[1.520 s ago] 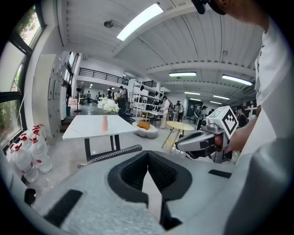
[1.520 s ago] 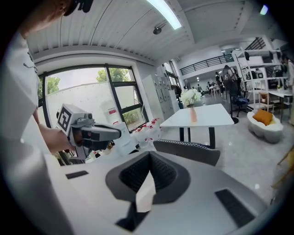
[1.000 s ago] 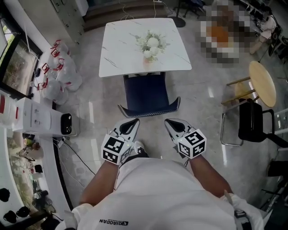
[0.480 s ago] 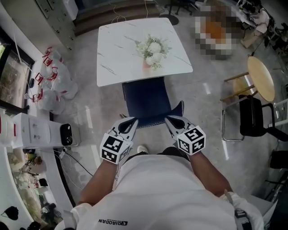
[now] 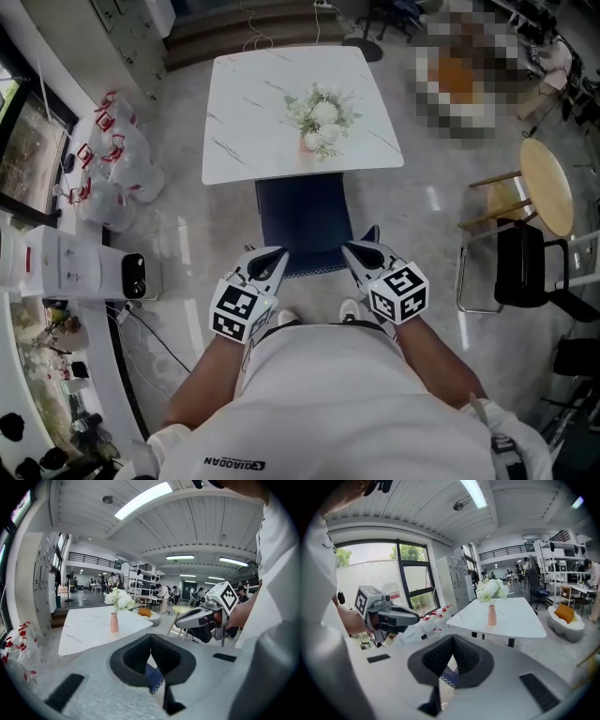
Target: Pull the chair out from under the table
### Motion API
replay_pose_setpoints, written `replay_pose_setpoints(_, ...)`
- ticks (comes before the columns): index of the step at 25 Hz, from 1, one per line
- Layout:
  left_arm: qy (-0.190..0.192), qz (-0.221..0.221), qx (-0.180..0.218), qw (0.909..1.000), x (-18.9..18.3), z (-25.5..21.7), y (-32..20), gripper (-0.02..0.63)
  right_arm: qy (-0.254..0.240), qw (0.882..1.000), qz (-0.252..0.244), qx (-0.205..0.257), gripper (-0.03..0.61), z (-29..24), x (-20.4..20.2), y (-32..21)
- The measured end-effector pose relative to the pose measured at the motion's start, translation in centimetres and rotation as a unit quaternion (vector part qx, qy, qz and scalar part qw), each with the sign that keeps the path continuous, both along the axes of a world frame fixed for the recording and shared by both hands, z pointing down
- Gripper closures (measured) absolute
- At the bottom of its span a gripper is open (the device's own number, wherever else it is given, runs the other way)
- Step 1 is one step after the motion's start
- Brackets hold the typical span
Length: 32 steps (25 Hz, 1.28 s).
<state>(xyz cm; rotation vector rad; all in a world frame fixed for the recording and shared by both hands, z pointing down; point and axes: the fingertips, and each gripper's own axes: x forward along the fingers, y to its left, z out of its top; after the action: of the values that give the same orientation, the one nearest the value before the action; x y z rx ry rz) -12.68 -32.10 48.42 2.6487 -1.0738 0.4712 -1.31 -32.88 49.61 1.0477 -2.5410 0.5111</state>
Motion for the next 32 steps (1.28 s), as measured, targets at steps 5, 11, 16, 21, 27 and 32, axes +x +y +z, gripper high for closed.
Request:
replay_pose_setpoints(5, 0.001, -0.021, 0.003, 0.9998, 1.3, -0.5, -0.6, 0.611, 0.001, 1.0, -0.026, 0.012, 0.572, -1.0, 0.9, -0.8)
replay_pose_setpoints(11, -0.013, -0.04, 0.006, 0.9991, 2.2, -0.3, -0.8, 0.612, -0.004, 0.999, -0.045, 0.014, 0.572, -0.7, 2.0, -1.3)
replay_pose_setpoints(16, -0.016, -0.049, 0.003, 0.9987, 2.9, -0.5, -1.1, 0.611, -0.009, 0.999, -0.049, 0.015, 0.572, -0.7, 2.8, -1.7)
replay_pose_setpoints(21, -0.019, -0.048, 0.005, 0.9986, 3.6, -0.6, -1.2, 0.611, -0.012, 0.999, -0.051, 0.013, 0.572, -0.3, 3.2, -1.7)
replay_pose_setpoints(27, -0.022, -0.044, 0.003, 0.9988, 3.8, -0.5, -1.2, 0.611, -0.016, 0.999, -0.046, 0.015, 0.572, -0.5, 3.5, -2.0)
replay_pose_setpoints(32, -0.024, -0.041, 0.006, 0.9989, 3.7, -0.8, -1.4, 0.611, -0.018, 0.999, -0.045, 0.015, 0.572, -0.6, 3.2, -2.0)
